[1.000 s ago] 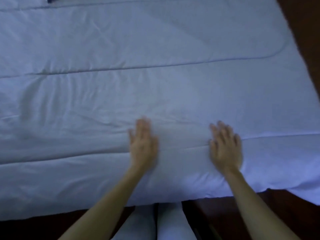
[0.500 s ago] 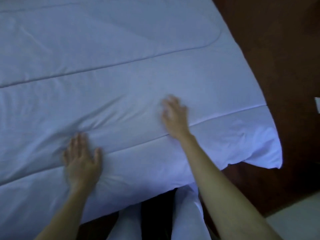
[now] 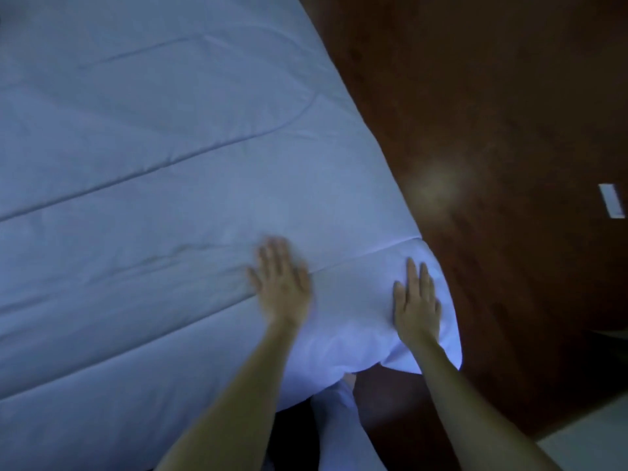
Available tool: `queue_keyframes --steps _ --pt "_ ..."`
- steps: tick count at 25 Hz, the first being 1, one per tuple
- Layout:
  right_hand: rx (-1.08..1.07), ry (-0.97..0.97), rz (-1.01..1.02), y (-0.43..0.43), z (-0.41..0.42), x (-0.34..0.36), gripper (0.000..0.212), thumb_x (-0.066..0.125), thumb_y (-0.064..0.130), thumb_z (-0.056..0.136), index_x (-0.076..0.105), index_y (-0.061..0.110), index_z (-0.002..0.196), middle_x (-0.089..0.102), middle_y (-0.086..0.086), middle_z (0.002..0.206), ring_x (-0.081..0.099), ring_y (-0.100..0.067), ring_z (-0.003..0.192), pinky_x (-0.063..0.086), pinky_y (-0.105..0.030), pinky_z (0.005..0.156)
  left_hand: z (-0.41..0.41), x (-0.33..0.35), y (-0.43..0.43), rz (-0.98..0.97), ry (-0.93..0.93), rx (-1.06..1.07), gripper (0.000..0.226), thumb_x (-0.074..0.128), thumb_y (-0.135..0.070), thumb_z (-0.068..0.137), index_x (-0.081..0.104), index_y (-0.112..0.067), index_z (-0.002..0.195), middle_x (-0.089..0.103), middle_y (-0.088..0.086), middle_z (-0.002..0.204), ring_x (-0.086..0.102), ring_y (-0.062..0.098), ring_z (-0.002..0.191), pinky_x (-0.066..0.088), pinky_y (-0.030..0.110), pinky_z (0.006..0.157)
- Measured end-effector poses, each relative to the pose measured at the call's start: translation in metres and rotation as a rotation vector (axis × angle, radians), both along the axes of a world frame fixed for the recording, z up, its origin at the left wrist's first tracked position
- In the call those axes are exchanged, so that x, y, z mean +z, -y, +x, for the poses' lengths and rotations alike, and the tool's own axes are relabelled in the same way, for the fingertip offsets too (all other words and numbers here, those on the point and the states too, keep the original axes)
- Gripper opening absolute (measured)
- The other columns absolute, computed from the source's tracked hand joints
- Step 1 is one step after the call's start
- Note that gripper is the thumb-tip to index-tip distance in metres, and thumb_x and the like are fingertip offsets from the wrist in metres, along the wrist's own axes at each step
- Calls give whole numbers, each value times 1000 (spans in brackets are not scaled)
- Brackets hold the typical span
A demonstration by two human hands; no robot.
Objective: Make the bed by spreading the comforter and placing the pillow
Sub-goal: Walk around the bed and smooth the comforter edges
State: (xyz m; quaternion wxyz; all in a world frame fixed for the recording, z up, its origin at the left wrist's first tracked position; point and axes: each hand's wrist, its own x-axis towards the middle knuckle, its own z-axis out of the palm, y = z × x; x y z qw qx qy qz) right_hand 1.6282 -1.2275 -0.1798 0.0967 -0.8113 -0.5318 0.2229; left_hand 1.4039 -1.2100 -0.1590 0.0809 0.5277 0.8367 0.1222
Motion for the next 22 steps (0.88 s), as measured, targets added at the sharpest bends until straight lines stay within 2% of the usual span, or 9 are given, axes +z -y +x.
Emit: queue_keyframes --steps 2,4,6,8,10,12,17,20,22 --pt "-74 -112 -154 15 32 -3 55 26 41 99 13 30 151 22 -5 159 23 -28 144 26 -57 110 49 -6 13 4 -34 -392 66 36 -42 86 39 -9 143 39 13 150 37 34 138 22 62 110" --pt "-174 -198 -296 26 58 -9 55 28 39 99 18 25 151 27 -8 156 25 -32 142 22 -58 111 76 -13 41 -4 -211 -811 68 42 -44 83 39 -13 143 37 9 152 31 30 140 25 60 109" --pt "-226 -228 -283 17 59 3 54 30 38 100 25 18 150 31 -10 154 26 -33 141 22 -53 112 66 -12 54 -44 -210 -1111 63 44 -43 78 46 -20 137 43 3 148 33 25 138 24 57 106" --pt "-234 -308 -190 8 45 25 51 33 33 100 32 12 147 36 -14 152 30 -33 140 25 -44 112 52 -2 58 -127 -124 -1330 40 44 -36 77 65 -29 111 65 -5 120 50 17 121 33 51 104" --pt "-227 -402 -113 1 33 54 46 39 28 99 41 11 142 44 -14 147 39 -32 135 30 -36 108 51 28 57 -326 166 -1167 31 44 -24 87 71 -26 102 72 -4 102 61 19 105 45 41 99" --pt "-181 -464 2 -5 21 94 40 45 23 98 50 12 136 52 -11 141 46 -29 131 33 -32 105 45 59 44 -343 376 -822 32 44 -18 93 67 -27 114 69 -7 116 62 17 110 47 31 97" --pt "10 -524 259 -33 27 188 30 47 19 96 64 17 121 66 1 111 59 -14 106 42 -26 96 51 145 -24 -15 618 -547 33 46 -12 87 69 -27 106 73 -7 106 68 17 101 52 34 92" --pt "86 -583 413 -52 45 232 27 46 20 96 70 22 110 70 4 110 62 -11 107 45 -31 101 79 208 -46 163 826 -434 26 46 -23 87 67 -31 99 73 -12 85 69 19 85 54 34 85" --pt "140 -642 508 -64 63 261 25 48 18 95 70 28 102 71 6 104 65 -8 101 47 -27 94 109 246 -58 264 913 -455 22 46 -21 92 66 -29 93 69 -14 75 66 15 71 54 26 75"
